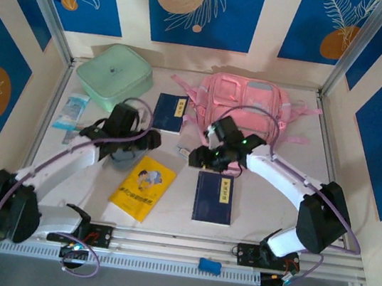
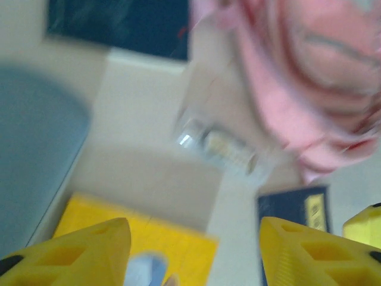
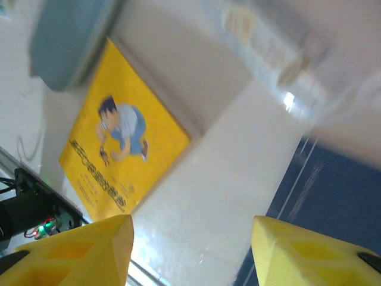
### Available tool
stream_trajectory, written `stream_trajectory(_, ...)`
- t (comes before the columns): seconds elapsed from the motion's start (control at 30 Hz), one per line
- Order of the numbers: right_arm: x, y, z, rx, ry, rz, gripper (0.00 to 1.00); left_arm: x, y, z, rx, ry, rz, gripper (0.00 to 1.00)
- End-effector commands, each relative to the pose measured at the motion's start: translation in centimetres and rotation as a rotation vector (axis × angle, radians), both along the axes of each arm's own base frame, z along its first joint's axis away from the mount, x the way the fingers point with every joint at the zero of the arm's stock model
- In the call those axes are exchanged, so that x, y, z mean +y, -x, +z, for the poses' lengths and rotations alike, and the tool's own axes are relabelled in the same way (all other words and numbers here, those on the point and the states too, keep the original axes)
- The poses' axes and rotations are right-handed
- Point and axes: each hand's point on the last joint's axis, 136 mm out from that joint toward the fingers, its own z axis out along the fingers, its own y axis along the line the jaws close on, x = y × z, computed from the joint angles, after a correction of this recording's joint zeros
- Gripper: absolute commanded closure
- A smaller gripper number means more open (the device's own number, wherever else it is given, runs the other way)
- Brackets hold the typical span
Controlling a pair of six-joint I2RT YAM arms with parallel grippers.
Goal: Pack the student bag
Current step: Adjust the book at the bottom-center of the table.
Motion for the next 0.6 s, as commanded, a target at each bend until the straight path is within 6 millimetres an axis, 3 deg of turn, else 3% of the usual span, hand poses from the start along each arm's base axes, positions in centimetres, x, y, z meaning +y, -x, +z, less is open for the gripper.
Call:
stream_trajectory(0.0, 1.5, 3.1, -1.5, 0.089, 0.007, -0.07, 0.44, 4.3, 5.6, -3.6, 0.158, -0.148, 0.064, 0.38)
stream_trajectory(0.13, 3.9, 5.5, -3.3, 0.13, -0.002, -0.079, 0.43, 5.8, 8.7, -6.4, 0.257, -0.173, 0.086, 0.3)
stream_trajectory(0.27, 5.7, 6.4, -4.4, 0.132, 0.013, -0.086, 0.41, 7.4, 9.8, -8.6, 0.286, -0.215, 0.153, 0.26)
stream_trajectory(0.43, 6.7, 6.3, -6.1, 0.141, 0.023, -0.115, 0.4, 7.1, 10.7, -10.7, 0.338, -0.194, 0.138, 0.21)
stream_trajectory(0.57, 7.7, 6.0, -6.6, 0.153, 0.016, -0.115, 0.4, 6.1, 11.5, -11.2, 0.368, -0.154, 0.085, 0.21)
